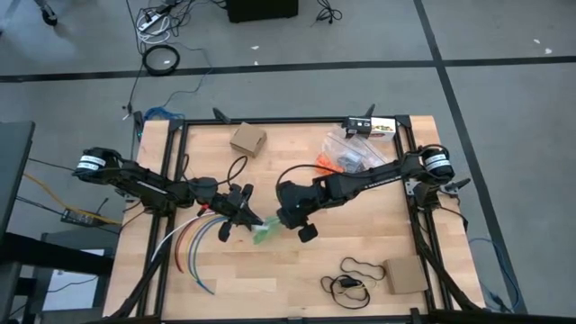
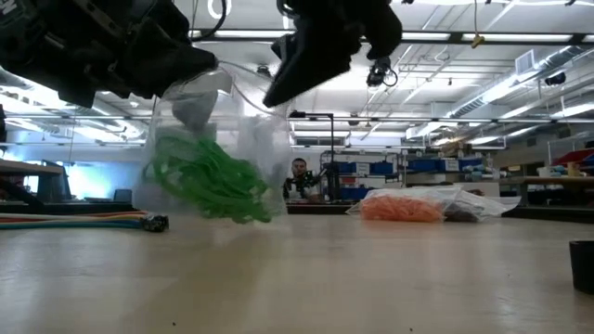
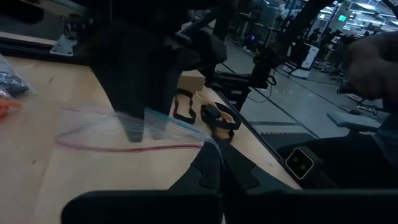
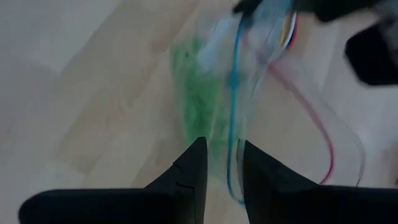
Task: Sort rubber bands
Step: Close the transparent zip bag
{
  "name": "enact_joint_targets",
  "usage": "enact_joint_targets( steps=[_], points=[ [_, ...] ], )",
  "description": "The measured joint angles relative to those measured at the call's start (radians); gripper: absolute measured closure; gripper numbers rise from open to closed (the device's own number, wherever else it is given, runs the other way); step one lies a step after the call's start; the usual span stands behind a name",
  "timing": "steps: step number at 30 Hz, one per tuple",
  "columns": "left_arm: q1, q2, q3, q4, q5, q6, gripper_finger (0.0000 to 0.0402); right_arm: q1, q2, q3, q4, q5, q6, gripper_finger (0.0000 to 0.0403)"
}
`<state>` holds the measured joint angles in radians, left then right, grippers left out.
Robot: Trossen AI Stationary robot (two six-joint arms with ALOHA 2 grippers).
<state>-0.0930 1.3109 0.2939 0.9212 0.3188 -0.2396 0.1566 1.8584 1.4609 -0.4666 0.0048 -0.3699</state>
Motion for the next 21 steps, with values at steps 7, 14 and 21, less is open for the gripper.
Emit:
enact_joint_targets(
  steps=[7,14,21],
  points=[
    [0.0,0.0,0.0,-0.001,0.003,0.0,0.0401,0.006,0.0,0.0,-0.082,0.067,-0.015,0.0376],
    [-0.001,0.0,0.0,-0.017,0.017,-0.007,0.0401,0.03,0.0,0.059,-0.172,0.114,-0.052,0.04],
    [-0.001,0.0,0.0,-0.033,0.016,-0.008,0.0401,0.052,0.002,0.203,-0.321,0.142,-0.052,0.0401]
  ],
)
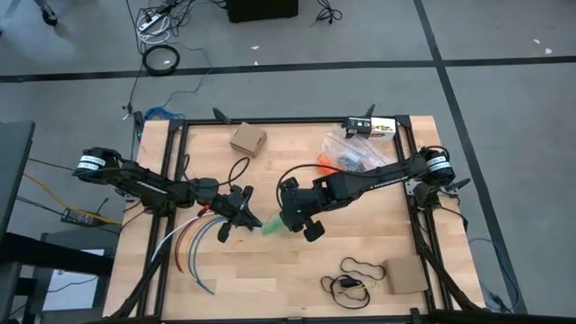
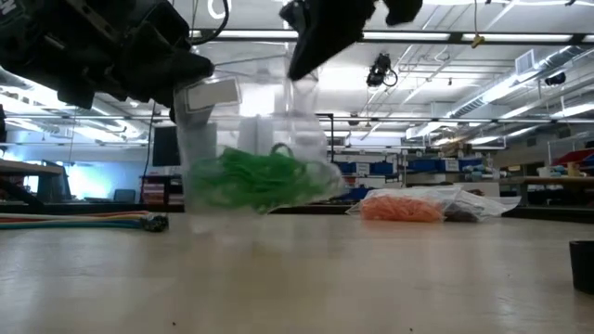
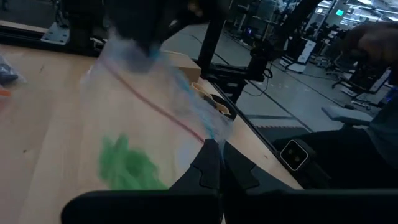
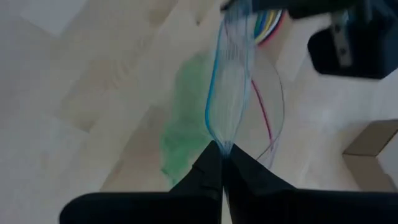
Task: Sort rubber bands
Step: Close the transparent zip bag
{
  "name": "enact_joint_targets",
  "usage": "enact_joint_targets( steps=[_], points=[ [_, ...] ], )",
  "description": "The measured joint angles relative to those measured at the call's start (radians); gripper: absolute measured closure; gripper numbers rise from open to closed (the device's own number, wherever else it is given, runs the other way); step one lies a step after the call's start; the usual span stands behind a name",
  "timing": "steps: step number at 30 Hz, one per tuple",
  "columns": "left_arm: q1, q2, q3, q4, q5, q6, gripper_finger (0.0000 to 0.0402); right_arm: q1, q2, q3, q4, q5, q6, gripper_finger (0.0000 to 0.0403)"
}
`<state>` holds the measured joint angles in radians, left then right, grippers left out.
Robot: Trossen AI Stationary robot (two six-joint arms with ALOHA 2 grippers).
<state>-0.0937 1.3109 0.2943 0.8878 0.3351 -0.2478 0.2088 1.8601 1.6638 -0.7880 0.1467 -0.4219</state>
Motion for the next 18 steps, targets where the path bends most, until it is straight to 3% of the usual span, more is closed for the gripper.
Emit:
enact_joint_targets(
  steps=[6,11,18],
  points=[
    [0.0,0.0,0.0,0.002,-0.001,-0.014,0.0401,0.014,0.0,0.088,-0.079,-0.011,0.026,0.0399],
    [0.0,0.0,0.001,-0.005,-0.001,-0.019,0.0401,0.007,-0.001,0.105,-0.165,-0.162,0.081,0.0393],
    [0.0,0.0,0.0,0.002,-0.001,-0.019,0.0401,0.005,-0.001,0.104,-0.118,-0.255,0.178,0.0353]
  ],
)
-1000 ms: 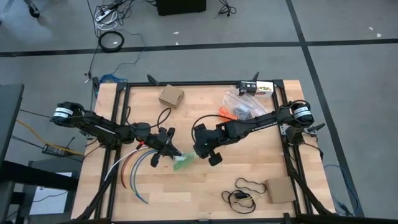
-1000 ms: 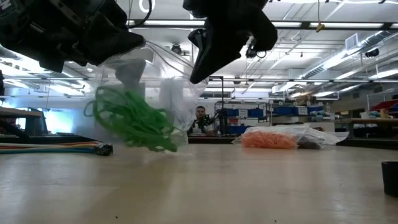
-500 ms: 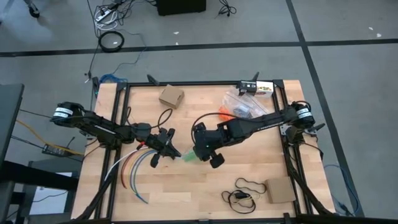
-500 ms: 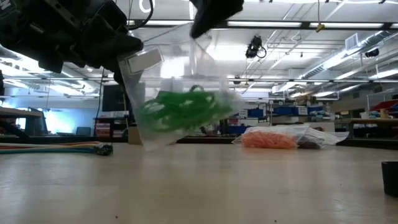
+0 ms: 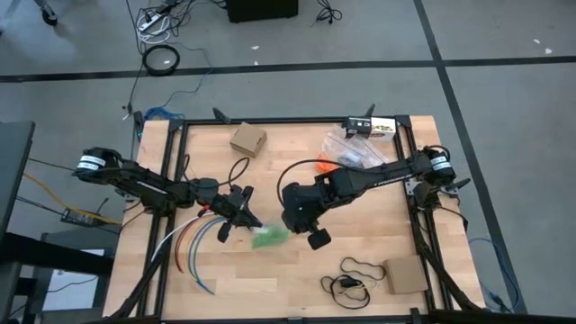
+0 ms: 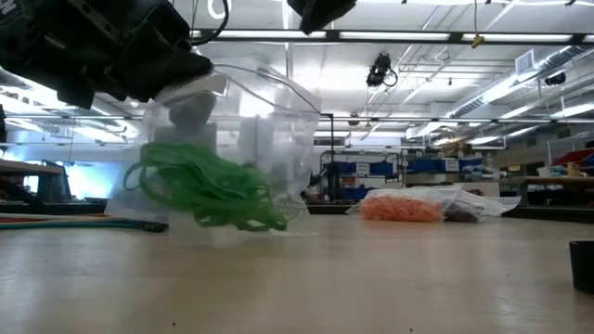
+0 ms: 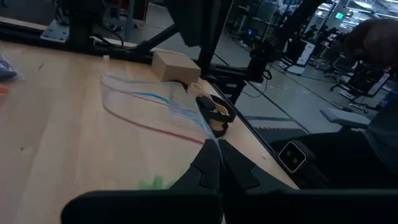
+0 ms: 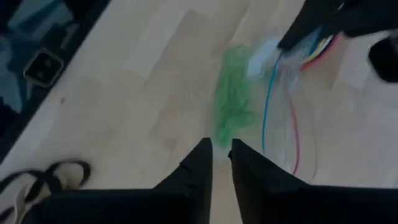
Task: Sort rubber bands
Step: Close the transparent zip bag
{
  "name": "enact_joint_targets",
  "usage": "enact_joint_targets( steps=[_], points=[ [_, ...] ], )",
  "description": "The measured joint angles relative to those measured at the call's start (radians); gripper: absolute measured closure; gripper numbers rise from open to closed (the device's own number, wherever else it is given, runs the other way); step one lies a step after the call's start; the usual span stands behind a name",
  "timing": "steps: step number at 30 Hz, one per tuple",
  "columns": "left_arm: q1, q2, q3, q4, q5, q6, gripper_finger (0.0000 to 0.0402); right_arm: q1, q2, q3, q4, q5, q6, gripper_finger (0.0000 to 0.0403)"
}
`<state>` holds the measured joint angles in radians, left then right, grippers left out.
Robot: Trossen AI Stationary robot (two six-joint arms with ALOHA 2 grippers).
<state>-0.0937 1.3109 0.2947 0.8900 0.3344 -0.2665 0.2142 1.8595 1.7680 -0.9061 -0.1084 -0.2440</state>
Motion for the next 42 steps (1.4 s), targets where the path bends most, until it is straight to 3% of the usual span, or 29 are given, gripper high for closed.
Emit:
enact_joint_targets(
  steps=[2,8,14,21,26,33,38,42],
  points=[
    [0.0,0.0,0.0,0.0,0.0,0.0,0.0401,0.0,0.0,0.0,0.007,0.053,0.002,0.0339],
    [0.0,0.0,0.0,-0.004,0.0,0.0,0.0401,0.01,-0.055,0.0,-0.101,0.358,0.034,0.0306],
    [0.0,0.0,0.0,-0.008,0.0,0.007,0.0401,0.002,-0.138,-0.093,-0.14,0.345,0.272,0.0297],
    [0.0,0.0,0.0,-0.065,-0.042,0.021,0.0401,0.042,-0.271,-0.495,0.321,0.331,0.377,0.0303],
    [0.0,0.0,0.0,-0.104,-0.054,0.003,0.0401,0.042,-0.362,-0.797,0.678,0.399,0.44,0.0304],
    [0.0,0.0,0.03,-0.149,-0.06,0.0,0.0401,0.03,-0.439,-1.142,1.331,0.42,0.429,0.0304],
    [0.0,0.0,0.091,-0.234,-0.061,0.028,0.0401,-0.006,-0.391,-1.254,1.572,0.354,0.446,0.0304],
    [0.0,0.0,0.145,-0.329,-0.071,0.058,0.0401,-0.014,-0.303,-1.251,1.683,0.288,0.451,0.0304]
  ],
)
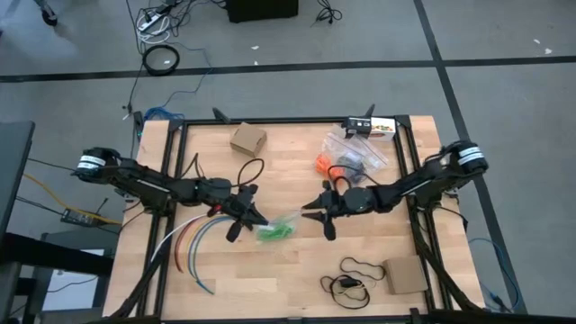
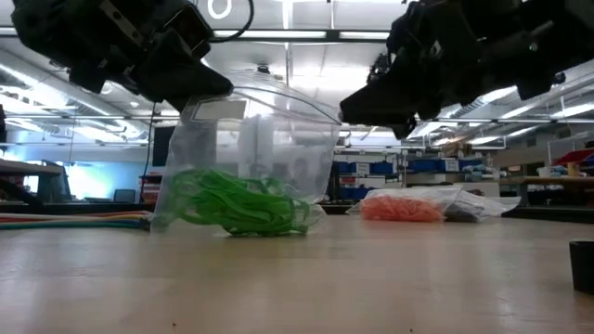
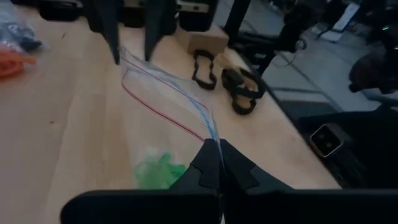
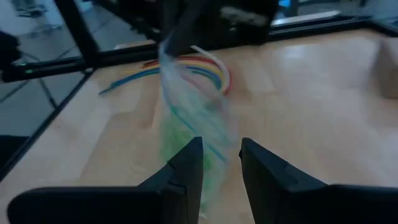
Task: Sort rubber bands
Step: Close the transparent zip bag
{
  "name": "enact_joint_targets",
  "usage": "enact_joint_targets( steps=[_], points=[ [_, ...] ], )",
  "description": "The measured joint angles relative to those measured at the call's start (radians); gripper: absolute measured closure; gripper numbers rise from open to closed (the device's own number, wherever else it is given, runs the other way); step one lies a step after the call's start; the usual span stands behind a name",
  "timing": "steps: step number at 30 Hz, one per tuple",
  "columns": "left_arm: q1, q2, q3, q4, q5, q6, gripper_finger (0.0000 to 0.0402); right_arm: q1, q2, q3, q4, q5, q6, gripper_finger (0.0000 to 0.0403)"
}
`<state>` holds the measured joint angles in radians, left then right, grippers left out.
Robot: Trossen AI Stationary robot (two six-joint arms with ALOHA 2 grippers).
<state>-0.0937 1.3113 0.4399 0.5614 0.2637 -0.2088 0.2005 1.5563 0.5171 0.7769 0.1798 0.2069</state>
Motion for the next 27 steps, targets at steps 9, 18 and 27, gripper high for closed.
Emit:
enact_joint_targets(
  steps=[9,18,27],
  points=[
    [0.0,0.0,0.029,-0.083,-0.029,0.021,0.0401,0.0,0.101,0.001,0.132,-0.017,0.003,0.0307],
    [0.0,0.0,0.029,-0.082,-0.03,0.021,0.0401,-0.004,0.126,0.003,0.186,-0.018,0.002,0.0316],
    [0.0,0.0,0.029,-0.081,-0.034,0.021,0.0401,-0.01,0.126,0.003,0.18,-0.019,-0.024,0.0364]
  ],
)
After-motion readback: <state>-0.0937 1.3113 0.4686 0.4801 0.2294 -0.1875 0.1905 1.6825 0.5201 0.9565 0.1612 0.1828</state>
